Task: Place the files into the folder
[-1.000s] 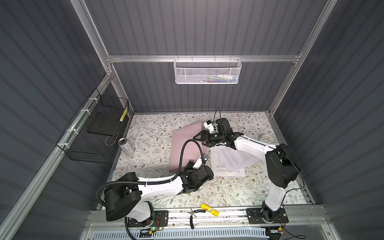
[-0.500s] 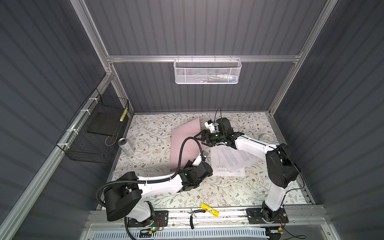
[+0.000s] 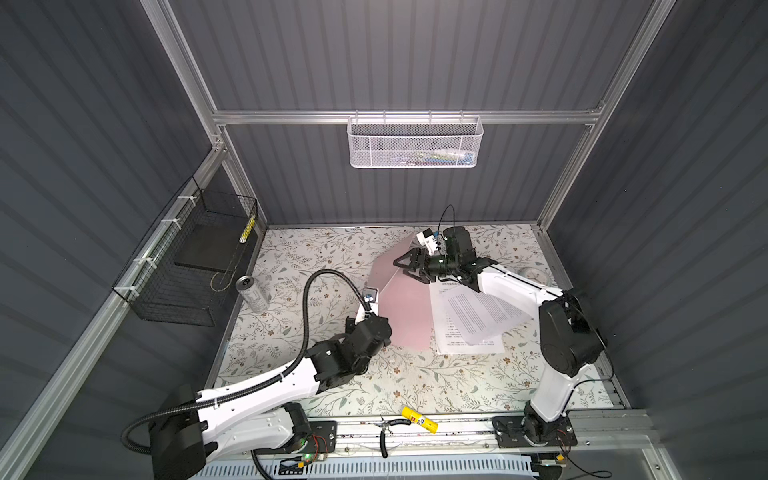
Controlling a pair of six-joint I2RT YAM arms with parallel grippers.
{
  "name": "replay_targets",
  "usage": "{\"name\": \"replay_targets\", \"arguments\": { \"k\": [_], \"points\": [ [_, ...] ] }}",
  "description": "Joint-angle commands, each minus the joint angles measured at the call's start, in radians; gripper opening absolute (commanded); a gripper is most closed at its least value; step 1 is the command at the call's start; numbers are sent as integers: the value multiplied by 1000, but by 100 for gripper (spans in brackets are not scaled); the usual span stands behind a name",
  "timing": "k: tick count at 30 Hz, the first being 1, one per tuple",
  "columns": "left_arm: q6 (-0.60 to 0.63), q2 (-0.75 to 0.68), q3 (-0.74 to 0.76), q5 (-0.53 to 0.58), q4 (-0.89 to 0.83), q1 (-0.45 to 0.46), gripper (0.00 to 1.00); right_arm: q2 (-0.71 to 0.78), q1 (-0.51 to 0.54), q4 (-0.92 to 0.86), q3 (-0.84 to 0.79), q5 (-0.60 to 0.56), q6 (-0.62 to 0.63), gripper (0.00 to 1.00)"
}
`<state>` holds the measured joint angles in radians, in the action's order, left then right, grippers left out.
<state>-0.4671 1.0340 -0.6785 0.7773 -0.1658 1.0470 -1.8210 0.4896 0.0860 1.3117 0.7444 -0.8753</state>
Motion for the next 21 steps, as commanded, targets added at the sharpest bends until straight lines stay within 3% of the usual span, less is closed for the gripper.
{"name": "replay_targets", "arguments": {
  "k": [1,8,11,21],
  "points": [
    [-176,-69,16,82,-46,-16,0,-39,-2,-4,12,3,-14,68],
    [-260,-162,24,109,-86,-16,0,-65,-3,39,21,4,-43,69],
    [-300,-161,6,113,-116,-16,0,-65,-13,143,13,29,-109,71],
    [-347,-136,-2,90,-124,-16,0,-219,-83,1037,-60,131,-812,72]
  ]
}}
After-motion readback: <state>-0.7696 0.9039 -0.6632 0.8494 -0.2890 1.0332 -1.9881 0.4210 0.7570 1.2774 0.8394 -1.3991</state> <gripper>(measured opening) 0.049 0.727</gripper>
